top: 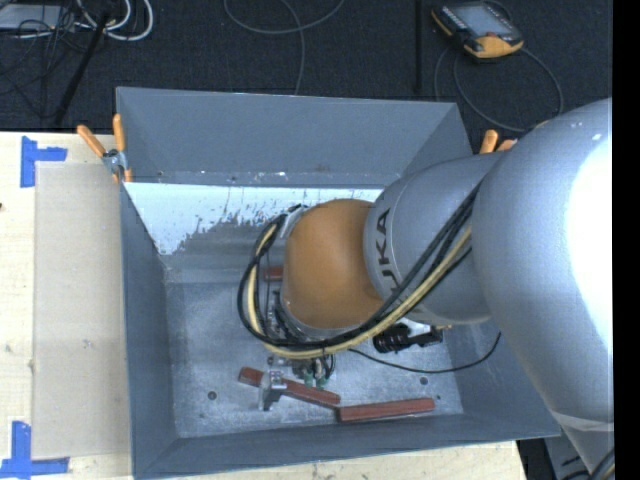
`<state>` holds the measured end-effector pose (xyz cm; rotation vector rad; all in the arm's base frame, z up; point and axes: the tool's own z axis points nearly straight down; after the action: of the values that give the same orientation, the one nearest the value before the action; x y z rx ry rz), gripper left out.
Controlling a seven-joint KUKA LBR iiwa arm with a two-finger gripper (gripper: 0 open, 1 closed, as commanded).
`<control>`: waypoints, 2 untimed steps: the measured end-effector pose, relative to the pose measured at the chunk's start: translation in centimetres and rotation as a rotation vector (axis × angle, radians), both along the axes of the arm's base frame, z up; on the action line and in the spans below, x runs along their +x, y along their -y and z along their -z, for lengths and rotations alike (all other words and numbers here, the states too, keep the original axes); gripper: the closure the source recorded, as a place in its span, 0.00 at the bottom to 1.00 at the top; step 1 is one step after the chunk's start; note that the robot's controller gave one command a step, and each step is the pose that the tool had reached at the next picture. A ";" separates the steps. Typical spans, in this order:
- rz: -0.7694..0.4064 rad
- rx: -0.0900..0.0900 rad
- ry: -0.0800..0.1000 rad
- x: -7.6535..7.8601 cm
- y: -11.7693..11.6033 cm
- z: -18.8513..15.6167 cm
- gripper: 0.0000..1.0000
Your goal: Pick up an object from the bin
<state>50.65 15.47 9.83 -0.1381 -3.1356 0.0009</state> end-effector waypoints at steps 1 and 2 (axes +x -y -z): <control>0.001 0.000 0.000 0.0 0.0 0.0 0.00; -0.162 0.005 0.011 0.0 3.8 2.4 1.00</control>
Offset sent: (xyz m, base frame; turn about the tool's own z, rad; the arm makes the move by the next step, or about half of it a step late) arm -0.0035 -0.0408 -0.0283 -0.1629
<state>50.63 11.63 7.48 0.1160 -3.1472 -0.0078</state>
